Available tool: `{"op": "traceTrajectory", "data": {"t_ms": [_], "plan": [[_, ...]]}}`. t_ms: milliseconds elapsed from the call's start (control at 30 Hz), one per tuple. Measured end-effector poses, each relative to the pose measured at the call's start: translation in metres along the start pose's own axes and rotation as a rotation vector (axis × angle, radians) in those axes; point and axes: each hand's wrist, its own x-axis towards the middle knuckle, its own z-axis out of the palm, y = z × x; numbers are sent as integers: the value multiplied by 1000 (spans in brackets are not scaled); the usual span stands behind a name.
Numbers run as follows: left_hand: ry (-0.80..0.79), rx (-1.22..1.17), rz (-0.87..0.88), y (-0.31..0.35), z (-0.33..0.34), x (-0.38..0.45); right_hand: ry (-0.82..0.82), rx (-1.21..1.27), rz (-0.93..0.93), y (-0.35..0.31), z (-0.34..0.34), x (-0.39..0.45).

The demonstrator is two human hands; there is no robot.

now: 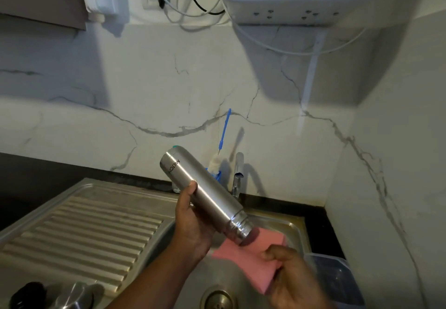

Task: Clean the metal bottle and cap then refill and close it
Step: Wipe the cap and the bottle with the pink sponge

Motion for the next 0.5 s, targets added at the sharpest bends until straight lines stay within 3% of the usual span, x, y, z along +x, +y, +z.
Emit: {"op": "traceTrajectory", "data": {"t_ms": [100,200,233,300,367,433,500], "plan": [[76,154,-35,5,-3,1,63,-49,-174,-21,0,1],[92,417,-32,13,-12,8,-10,-419,-526,-30,9,3],[69,504,-32,14,-11,8,-136,-665,-753,-31,12,2],[-9,574,-108,14,-8,4,-412,-1425,-1232,-30,17,11],[-113,530,-288,13,-3,-2,-447,-2127,-1497,-22,15,32],[-109,495,-363,11,-7,0,-551,-2380,-1468,-13,9,45],[-101,493,-392,11,-17,5,-642,-2469,-1387,-11,9,45]]}}
